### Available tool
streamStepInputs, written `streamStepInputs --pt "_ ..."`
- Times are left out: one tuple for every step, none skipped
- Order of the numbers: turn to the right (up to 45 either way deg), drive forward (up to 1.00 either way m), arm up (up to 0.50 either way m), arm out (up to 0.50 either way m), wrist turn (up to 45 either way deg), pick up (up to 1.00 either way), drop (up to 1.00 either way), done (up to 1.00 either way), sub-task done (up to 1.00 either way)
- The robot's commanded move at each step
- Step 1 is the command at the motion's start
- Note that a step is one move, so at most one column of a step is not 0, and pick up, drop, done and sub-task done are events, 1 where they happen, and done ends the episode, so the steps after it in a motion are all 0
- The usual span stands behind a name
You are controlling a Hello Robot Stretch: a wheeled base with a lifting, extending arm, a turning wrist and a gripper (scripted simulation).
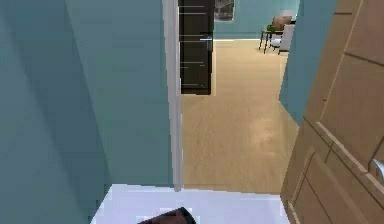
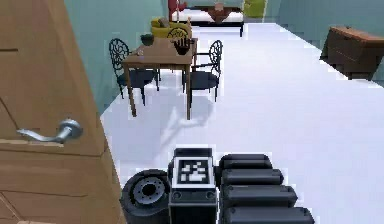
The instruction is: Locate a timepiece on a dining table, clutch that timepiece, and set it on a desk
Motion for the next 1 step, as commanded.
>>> streamStepInputs --pt "0.0 0.45 0.00 0.00 0.0 0.00 0.00 0.00 0.00"
